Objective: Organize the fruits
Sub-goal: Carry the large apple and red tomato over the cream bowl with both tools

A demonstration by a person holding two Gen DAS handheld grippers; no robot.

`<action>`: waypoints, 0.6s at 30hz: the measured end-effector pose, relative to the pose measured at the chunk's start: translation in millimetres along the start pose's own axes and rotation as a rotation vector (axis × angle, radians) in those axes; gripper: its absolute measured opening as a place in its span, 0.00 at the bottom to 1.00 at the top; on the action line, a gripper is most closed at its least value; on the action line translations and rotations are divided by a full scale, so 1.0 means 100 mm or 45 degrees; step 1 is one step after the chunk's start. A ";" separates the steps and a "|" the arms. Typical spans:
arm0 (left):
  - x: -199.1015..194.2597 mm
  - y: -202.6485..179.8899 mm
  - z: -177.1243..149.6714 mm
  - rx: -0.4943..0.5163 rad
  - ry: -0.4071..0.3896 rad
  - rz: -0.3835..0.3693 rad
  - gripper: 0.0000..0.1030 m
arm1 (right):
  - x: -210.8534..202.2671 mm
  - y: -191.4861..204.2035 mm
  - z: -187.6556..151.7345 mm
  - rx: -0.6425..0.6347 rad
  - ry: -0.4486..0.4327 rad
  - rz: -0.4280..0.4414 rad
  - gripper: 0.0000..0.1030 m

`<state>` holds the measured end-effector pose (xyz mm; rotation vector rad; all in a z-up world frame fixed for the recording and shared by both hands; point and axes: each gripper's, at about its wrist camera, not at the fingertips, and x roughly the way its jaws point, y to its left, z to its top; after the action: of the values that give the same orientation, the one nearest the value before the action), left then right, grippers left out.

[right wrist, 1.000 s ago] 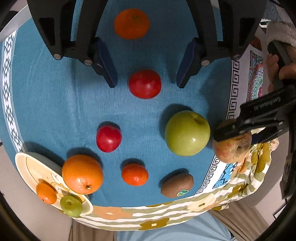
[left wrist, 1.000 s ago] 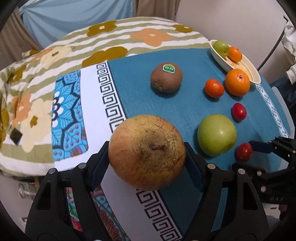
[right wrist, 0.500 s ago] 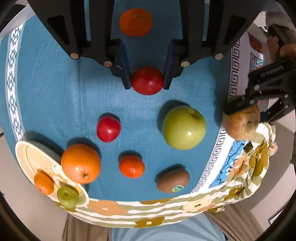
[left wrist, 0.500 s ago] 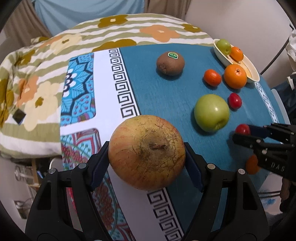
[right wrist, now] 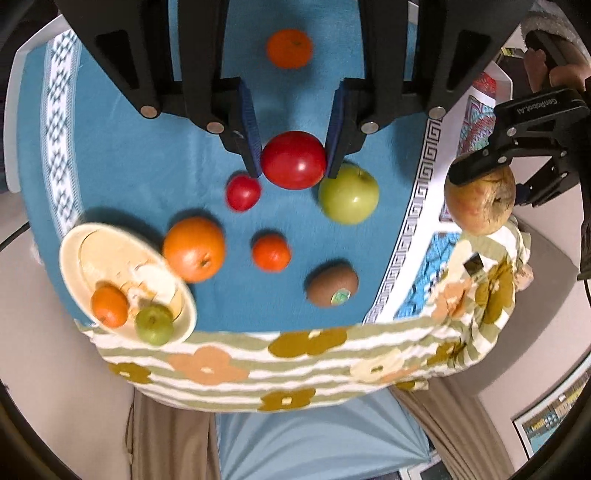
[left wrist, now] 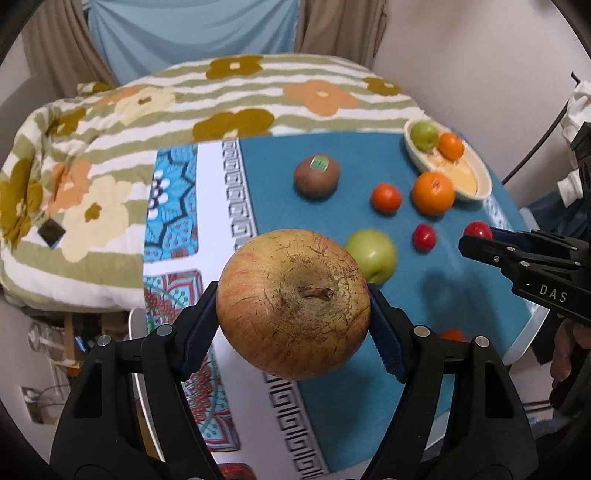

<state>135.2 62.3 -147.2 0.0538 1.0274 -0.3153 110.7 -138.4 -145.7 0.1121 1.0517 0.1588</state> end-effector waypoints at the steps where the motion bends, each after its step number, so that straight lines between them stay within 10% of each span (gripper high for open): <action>1: -0.03 -0.04 0.03 -0.001 -0.013 0.000 0.77 | -0.06 -0.07 0.03 0.003 -0.017 0.005 0.30; 18: 0.06 -1.53 0.92 0.012 -0.122 -0.055 0.77 | -0.54 -1.36 0.46 -0.040 -0.115 0.035 0.30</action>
<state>170.9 -102.8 -89.1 0.0245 0.9329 -0.3589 134.4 -282.9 -99.9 0.1044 0.9578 0.1936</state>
